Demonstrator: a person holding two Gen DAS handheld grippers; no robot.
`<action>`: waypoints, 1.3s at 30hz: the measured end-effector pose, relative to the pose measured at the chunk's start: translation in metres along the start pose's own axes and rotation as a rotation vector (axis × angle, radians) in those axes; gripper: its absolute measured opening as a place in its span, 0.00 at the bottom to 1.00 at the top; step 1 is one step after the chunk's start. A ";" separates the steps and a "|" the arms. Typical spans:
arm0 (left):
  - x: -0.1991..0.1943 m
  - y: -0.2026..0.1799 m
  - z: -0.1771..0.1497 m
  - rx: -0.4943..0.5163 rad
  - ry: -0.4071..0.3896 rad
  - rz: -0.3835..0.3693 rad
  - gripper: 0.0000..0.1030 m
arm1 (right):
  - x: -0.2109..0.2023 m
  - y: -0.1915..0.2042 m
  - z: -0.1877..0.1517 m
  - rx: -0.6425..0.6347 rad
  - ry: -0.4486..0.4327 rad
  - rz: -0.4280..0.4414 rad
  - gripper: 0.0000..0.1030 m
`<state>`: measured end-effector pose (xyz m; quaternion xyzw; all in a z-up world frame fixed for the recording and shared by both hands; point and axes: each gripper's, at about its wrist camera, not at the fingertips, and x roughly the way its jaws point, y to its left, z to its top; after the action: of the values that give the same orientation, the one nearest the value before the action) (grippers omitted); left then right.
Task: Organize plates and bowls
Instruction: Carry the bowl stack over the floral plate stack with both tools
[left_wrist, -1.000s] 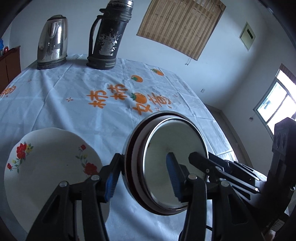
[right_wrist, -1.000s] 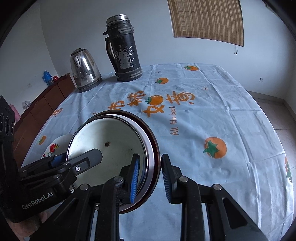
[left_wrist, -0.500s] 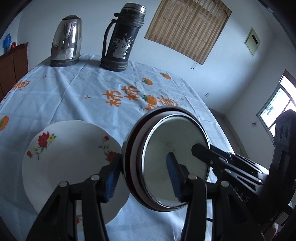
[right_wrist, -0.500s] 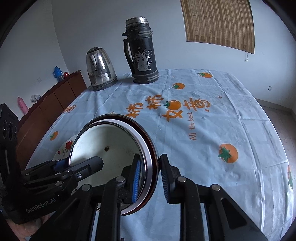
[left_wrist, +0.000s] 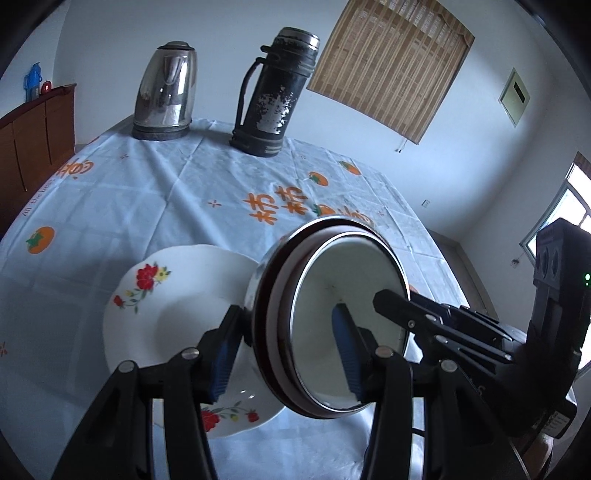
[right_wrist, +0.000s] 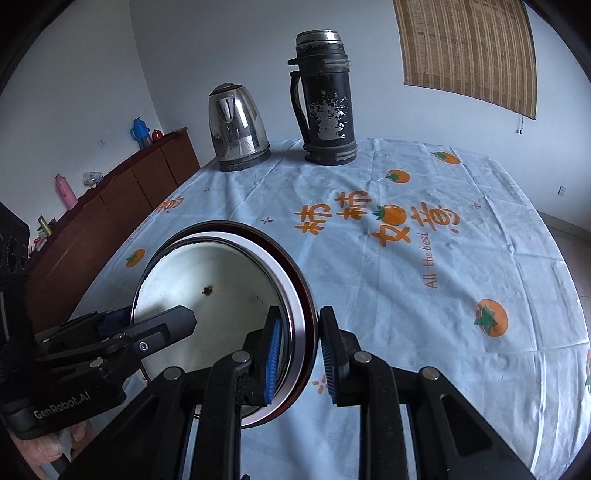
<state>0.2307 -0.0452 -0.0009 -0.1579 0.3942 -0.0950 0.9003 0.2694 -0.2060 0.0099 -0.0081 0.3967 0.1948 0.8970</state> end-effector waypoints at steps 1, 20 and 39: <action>-0.002 0.002 0.000 -0.002 -0.005 0.004 0.46 | 0.001 0.002 0.000 -0.005 0.004 0.004 0.22; -0.021 0.045 -0.009 -0.068 -0.007 0.051 0.46 | 0.020 0.051 0.005 -0.097 0.072 0.053 0.21; -0.023 0.059 -0.015 -0.089 0.014 0.057 0.46 | 0.034 0.066 0.005 -0.140 0.105 0.041 0.21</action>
<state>0.2068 0.0133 -0.0159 -0.1861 0.4086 -0.0529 0.8920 0.2700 -0.1325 -0.0013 -0.0728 0.4286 0.2395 0.8682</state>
